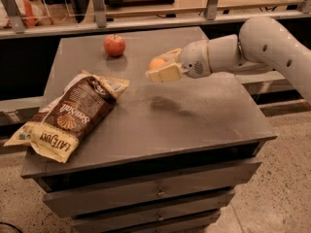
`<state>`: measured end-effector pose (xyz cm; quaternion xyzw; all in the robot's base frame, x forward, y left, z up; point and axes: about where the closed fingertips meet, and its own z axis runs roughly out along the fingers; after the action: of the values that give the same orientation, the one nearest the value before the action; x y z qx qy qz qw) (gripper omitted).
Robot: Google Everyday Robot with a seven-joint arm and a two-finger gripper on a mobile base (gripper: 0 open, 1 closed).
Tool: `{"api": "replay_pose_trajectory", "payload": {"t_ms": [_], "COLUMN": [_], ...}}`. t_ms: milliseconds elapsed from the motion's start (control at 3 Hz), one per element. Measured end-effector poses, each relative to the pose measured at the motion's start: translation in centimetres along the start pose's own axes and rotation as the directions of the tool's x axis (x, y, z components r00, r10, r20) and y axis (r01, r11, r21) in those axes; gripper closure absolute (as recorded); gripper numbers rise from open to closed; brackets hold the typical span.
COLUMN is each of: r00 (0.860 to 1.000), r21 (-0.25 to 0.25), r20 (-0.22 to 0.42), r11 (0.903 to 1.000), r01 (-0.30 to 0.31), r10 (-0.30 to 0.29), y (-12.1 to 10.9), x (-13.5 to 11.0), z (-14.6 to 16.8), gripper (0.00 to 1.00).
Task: Move orange near brown chip bag
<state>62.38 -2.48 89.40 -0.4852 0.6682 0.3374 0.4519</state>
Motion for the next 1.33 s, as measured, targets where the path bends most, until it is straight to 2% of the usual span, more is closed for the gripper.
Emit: {"api": "replay_pose_trajectory", "payload": {"t_ms": [667, 1000, 1333], "r00": [1.000, 0.999, 0.998], "r21": [-0.020, -0.062, -0.115], "r20": [0.003, 0.027, 0.050], "r11": [0.9998, 0.9979, 0.9930], "r01": [-0.009, -0.015, -0.026], "r10": [0.009, 0.017, 0.032], "y": [0.7, 2.7, 4.8], "x": [0.1, -0.4, -0.2], "z": [0.6, 1.8, 4.3], "gripper": [1.00, 1.00, 1.00]}}
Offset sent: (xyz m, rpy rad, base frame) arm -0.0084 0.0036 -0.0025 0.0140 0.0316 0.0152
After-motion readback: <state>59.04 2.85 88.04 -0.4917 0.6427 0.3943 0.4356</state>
